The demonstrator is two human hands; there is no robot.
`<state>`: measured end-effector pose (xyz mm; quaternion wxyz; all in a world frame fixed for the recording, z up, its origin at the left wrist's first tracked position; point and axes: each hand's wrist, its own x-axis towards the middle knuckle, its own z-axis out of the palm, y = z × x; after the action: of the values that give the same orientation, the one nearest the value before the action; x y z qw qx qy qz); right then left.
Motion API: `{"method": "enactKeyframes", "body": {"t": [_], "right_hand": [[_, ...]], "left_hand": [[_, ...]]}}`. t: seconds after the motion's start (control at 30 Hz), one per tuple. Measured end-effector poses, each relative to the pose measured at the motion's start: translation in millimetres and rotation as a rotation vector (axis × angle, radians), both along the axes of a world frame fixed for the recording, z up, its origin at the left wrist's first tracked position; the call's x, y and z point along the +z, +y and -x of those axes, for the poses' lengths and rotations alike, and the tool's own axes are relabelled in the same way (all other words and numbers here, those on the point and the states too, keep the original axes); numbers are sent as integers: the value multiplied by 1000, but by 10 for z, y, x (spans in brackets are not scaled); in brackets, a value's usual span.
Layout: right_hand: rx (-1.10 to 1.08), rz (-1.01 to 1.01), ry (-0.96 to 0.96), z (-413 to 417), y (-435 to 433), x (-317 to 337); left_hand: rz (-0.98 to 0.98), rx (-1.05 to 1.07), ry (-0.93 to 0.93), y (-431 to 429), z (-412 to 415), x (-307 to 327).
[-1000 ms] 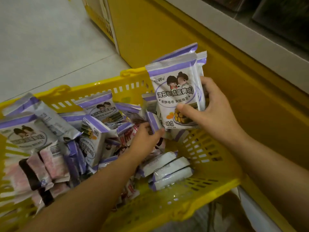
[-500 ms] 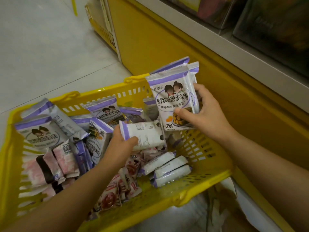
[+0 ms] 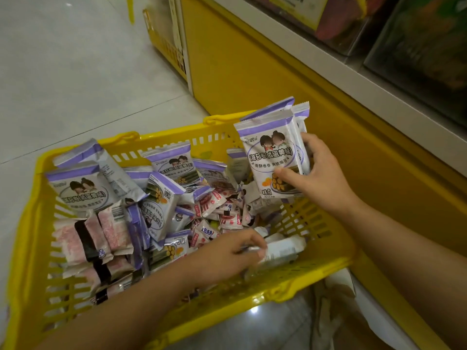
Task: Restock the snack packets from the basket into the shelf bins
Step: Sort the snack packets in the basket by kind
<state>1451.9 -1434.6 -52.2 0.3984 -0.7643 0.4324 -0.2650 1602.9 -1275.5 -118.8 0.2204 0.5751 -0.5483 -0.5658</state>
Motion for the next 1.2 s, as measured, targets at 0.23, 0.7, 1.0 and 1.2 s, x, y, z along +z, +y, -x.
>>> {"method": "enactKeyframes", "body": {"t": [0.23, 0.7, 1.0, 1.2], "right_hand": [[3, 16, 2, 6, -5, -7], [11, -4, -22, 11, -10, -3], [13, -83, -81, 21, -55, -13], [13, -17, -14, -59, -101, 9]], "left_hand": [[-58, -168, -5, -195, -81, -121], [63, 203, -457, -638, -365, -552], [-8, 52, -592, -1115, -388, -765], [-69, -77, -795, -1203, -369, -925]]}}
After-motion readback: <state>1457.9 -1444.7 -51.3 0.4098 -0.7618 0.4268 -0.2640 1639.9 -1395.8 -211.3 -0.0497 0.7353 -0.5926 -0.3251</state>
